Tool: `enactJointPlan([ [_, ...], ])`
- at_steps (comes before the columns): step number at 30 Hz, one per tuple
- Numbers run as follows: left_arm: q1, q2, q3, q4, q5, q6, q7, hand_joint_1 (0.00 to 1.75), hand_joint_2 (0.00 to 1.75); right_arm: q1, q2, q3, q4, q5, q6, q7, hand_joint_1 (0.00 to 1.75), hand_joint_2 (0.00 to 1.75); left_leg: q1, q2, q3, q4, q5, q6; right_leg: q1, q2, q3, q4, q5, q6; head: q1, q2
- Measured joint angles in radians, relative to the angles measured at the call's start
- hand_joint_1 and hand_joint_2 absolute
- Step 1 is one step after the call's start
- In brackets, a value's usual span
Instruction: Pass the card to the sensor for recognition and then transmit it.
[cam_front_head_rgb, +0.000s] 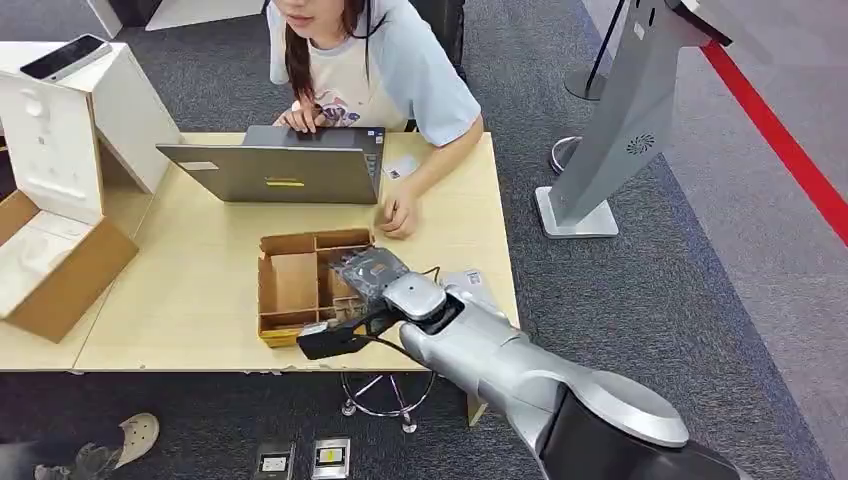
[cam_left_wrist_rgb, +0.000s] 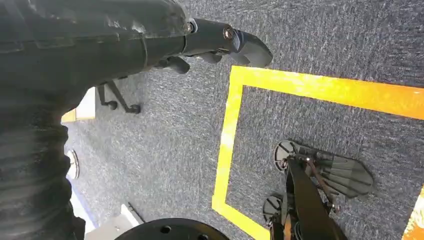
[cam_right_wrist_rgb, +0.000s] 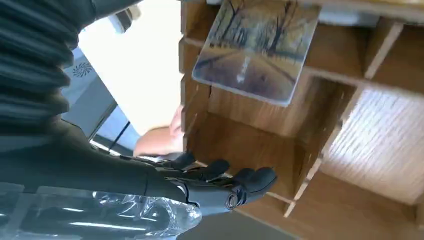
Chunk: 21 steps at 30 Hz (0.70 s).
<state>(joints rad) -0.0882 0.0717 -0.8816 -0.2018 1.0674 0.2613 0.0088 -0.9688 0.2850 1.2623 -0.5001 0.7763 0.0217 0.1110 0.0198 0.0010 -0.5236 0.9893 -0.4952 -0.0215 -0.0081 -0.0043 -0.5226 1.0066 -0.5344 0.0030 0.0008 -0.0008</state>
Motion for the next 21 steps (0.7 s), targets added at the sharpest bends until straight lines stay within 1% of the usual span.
enactJointPlan([
  [4,0.0,0.001,-0.002,0.0,-0.001,-0.006,0.0,0.0,1.75,-0.016,0.003,-0.008,-0.003,-0.002,0.0,0.001,0.0,1.75,0.0,0.0,0.0,0.0,0.0,0.0,0.0,0.0,0.0,0.0,0.0,0.0,0.0,0.0],
  [12,0.0,0.003,-0.007,0.0,-0.01,-0.018,-0.001,0.0,1.75,-0.029,0.003,-0.026,-0.024,-0.01,0.023,0.003,0.0,1.75,0.0,0.0,0.0,0.0,0.0,0.0,0.0,0.0,0.0,0.0,0.0,0.0,0.0,0.0],
  [17,0.0,0.004,-0.007,0.0,-0.013,-0.019,-0.001,0.0,1.75,-0.029,0.0,-0.026,-0.038,-0.008,0.042,0.018,0.0,1.75,0.0,0.0,0.0,0.0,0.0,0.0,0.0,0.0,0.0,0.0,0.0,0.0,0.0,0.0],
  [18,0.0,0.004,-0.007,0.0,-0.013,-0.019,-0.001,0.0,1.75,-0.028,0.0,-0.026,-0.038,-0.008,0.045,0.018,0.02,1.75,0.0,0.0,0.0,0.0,0.0,0.0,0.0,0.0,0.0,0.0,0.0,0.0,0.0,0.0],
  [20,0.0,0.004,-0.007,0.0,-0.013,-0.019,-0.001,0.0,1.75,-0.025,0.0,-0.025,-0.04,-0.009,0.053,0.016,0.1,1.75,0.0,0.0,0.0,0.0,0.0,0.0,0.0,0.0,0.0,0.0,0.0,0.0,0.0,0.0],
  [21,0.0,0.004,-0.007,0.0,-0.012,-0.019,-0.001,0.0,1.75,-0.024,0.0,-0.025,-0.041,-0.01,0.057,0.014,1.34,1.75,0.0,0.0,0.0,0.0,0.0,0.0,0.0,0.0,0.0,0.0,0.0,0.0,0.0,0.0],
])
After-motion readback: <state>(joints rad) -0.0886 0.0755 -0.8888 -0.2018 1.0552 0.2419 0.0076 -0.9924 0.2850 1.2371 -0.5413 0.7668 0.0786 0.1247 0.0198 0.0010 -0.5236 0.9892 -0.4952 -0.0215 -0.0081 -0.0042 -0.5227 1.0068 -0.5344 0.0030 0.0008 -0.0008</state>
